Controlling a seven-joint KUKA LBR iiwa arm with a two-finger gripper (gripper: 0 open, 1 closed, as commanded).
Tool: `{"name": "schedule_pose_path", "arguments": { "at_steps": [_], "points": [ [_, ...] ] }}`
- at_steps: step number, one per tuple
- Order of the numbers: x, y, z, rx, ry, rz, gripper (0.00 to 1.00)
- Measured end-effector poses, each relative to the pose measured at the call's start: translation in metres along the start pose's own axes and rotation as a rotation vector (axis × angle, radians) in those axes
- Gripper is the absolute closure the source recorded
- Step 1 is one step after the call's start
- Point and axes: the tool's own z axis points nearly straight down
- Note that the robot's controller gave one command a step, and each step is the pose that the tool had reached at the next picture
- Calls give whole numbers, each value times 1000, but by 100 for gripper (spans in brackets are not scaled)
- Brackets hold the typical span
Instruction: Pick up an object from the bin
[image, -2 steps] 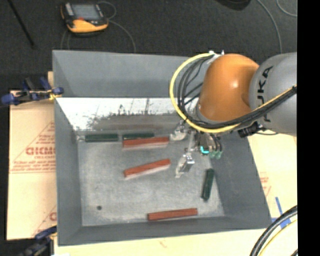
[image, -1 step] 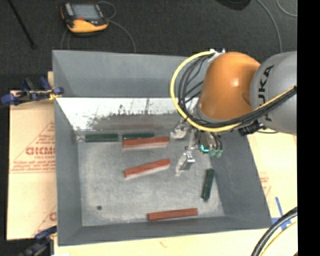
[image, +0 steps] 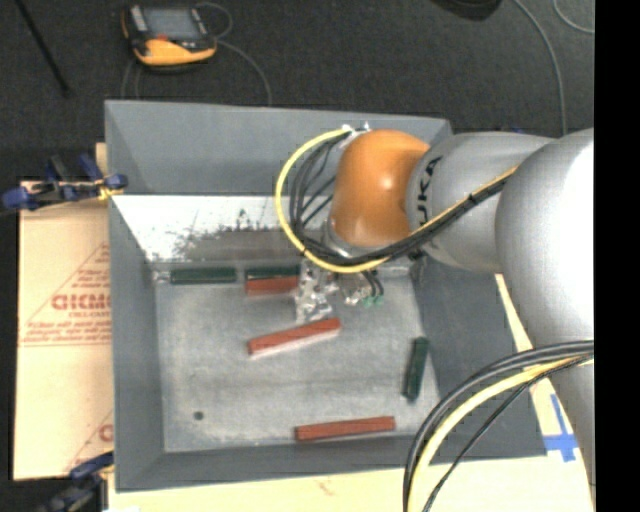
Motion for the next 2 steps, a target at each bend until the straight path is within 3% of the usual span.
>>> {"name": "schedule_pose_path", "arguments": {
  "at_steps": [1, 2],
  "points": [
    [6, 0, 2, -2, 30, 0, 0],
    [6, 0, 2, -2, 30, 1, 0]
  ]
}}
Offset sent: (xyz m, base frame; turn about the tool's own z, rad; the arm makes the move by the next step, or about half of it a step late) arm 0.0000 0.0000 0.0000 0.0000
